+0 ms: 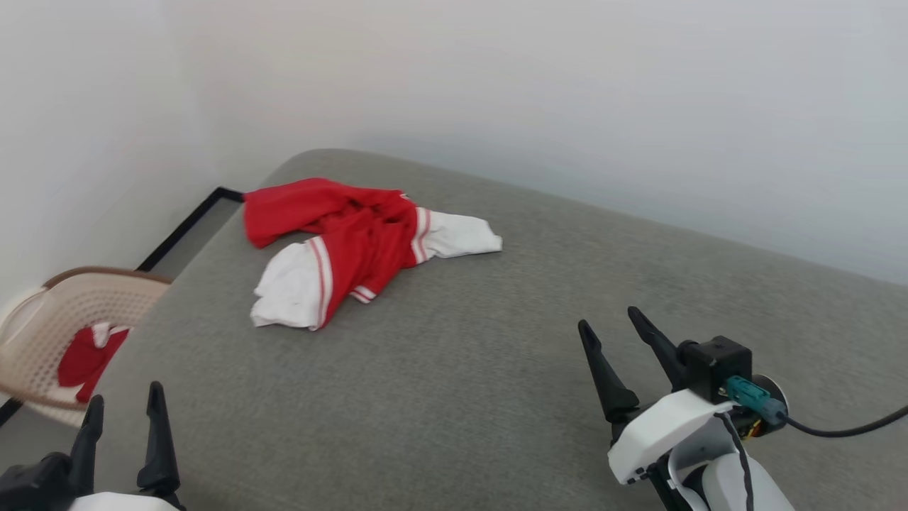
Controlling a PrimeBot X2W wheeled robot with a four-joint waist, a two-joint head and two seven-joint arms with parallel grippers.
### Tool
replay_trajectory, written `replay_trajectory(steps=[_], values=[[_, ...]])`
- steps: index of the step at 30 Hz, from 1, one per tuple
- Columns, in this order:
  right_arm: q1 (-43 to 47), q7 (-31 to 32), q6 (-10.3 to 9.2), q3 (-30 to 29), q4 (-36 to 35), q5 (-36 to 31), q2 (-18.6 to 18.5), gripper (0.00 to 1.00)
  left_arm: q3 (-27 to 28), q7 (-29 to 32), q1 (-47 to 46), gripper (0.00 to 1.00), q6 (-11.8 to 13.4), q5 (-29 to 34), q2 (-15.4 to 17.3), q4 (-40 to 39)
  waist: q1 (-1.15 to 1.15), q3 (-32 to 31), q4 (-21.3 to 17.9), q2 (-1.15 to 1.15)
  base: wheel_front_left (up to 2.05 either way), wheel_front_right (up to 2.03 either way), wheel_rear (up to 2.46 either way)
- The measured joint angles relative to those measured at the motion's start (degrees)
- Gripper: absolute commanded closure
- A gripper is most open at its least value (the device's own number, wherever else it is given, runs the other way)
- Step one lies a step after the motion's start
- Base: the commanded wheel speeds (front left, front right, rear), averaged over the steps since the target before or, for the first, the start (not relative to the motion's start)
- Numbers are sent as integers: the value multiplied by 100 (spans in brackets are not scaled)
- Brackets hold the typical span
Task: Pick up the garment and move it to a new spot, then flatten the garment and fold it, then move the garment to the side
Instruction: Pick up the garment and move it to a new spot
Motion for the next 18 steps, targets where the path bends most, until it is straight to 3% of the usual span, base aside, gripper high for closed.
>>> replay_trajectory(steps=[8, 18], values=[[-55, -2, 0, 73, 64, 20, 2, 0, -19, 48, 48, 0, 21, -79, -51, -53, 0, 35, 368, 0, 0, 0, 0], [-126, 23, 0, -93, 11, 43, -59, 0, -112, 91, -389, 0, -93, -277, -87, 56, 0, 224, 446, 0, 0, 0, 0]])
